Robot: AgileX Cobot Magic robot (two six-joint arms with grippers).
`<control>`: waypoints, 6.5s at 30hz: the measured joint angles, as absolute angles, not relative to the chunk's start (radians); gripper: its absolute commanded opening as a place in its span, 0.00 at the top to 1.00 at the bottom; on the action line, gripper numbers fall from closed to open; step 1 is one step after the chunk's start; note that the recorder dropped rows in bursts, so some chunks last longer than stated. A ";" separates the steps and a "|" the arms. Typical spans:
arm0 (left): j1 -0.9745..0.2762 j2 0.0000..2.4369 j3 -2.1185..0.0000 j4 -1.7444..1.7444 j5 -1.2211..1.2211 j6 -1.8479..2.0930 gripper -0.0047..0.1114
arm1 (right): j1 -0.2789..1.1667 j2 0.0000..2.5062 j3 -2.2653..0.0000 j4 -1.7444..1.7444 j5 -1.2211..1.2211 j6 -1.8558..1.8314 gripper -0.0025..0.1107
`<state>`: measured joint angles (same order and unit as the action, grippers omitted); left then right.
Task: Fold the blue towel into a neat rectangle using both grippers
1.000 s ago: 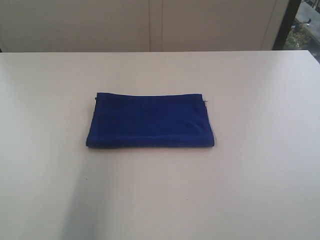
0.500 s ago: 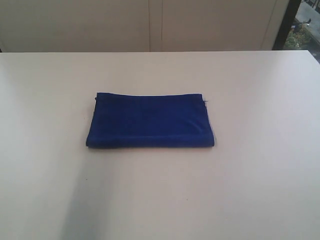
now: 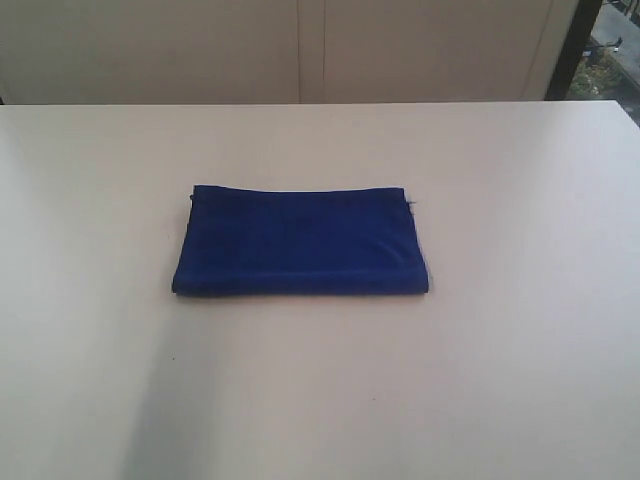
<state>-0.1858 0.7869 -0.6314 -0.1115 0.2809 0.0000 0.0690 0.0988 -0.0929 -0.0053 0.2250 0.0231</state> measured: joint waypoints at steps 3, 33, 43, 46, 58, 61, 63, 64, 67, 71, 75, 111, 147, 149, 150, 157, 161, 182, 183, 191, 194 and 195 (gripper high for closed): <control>-0.186 0.787 -0.631 -0.112 0.281 0.000 0.96 | 0.069 0.099 -0.045 -0.005 0.229 0.023 0.98; -0.186 0.787 -0.631 -0.112 0.281 0.000 0.96 | 0.069 0.099 -0.005 -0.005 0.284 0.026 0.98; -0.186 0.787 -0.631 -0.112 0.281 0.000 0.96 | 0.069 0.099 -0.005 -0.005 0.284 0.026 0.98; -0.186 0.787 -0.631 -0.112 0.281 0.000 0.96 | 0.069 0.099 -0.005 -0.005 0.284 0.026 0.98; -0.186 0.787 -0.631 -0.112 0.281 0.000 0.96 | 0.069 0.099 -0.005 -0.005 0.284 0.026 0.98; -0.186 0.780 -0.631 -0.112 0.281 0.000 0.96 | 0.069 0.099 -0.005 -0.005 0.284 0.026 0.98; -0.186 0.765 -0.631 -0.112 0.281 0.013 0.96 | 0.069 0.099 -0.005 -0.005 0.286 0.026 0.98; -0.186 0.760 -0.631 -0.110 0.281 0.023 0.96 | 0.069 0.099 -0.005 -0.005 0.286 0.026 0.98; -0.186 0.730 -0.631 -0.108 0.283 0.069 0.96 | 0.069 0.099 -0.005 -0.005 0.286 0.026 0.98; -0.181 0.672 -0.627 -0.081 0.327 0.122 0.96 | 0.069 0.099 -0.005 -0.005 0.286 0.026 0.98; -0.127 0.590 -0.585 -0.076 0.375 0.132 0.96 | 0.069 0.099 -0.005 -0.005 0.286 0.026 0.98; -0.034 0.004 -0.118 -0.037 0.430 0.134 0.96 | 0.069 0.099 -0.005 -0.005 0.286 0.026 0.98; -0.034 0.004 -0.007 -0.034 0.278 0.000 0.96 | 0.069 0.099 -0.005 -0.005 0.286 0.026 0.98; -0.034 0.004 -0.007 -0.034 0.278 0.000 0.96 | 0.069 0.099 -0.005 -0.005 0.286 0.026 0.98; -0.034 0.004 -0.007 -0.034 0.278 0.000 0.96 | 0.069 0.099 -0.005 -0.005 0.286 0.026 0.98; -0.034 0.004 -0.007 -0.034 0.278 0.000 0.96 | 0.069 0.099 -0.005 -0.005 0.286 0.026 0.98; -0.034 0.004 -0.007 -0.034 0.278 0.000 0.96 | 0.069 0.099 -0.005 -0.005 0.286 0.026 0.98; -0.034 0.004 -0.007 -0.034 0.275 0.000 0.96 | 0.069 0.099 -0.005 -0.005 0.286 0.026 0.98; -0.034 0.004 -0.007 -0.034 0.275 0.000 0.96 | 0.069 0.099 -0.005 -0.005 0.286 0.026 0.98; -0.034 0.004 -0.007 -0.034 0.275 0.000 0.96 | 0.069 0.099 -0.005 -0.005 0.286 0.026 0.98; -0.034 0.004 -0.007 -0.034 0.275 0.000 0.96 | 0.069 0.099 -0.005 -0.005 0.286 0.026 0.98; -0.034 0.004 -0.007 -0.034 0.275 0.000 0.96 | 0.069 0.099 -0.005 -0.005 0.286 0.026 0.98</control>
<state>-0.0339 0.0042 -0.0070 -0.0344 0.2755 0.0000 0.0690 0.0988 -0.0051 -0.0053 0.2861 0.0265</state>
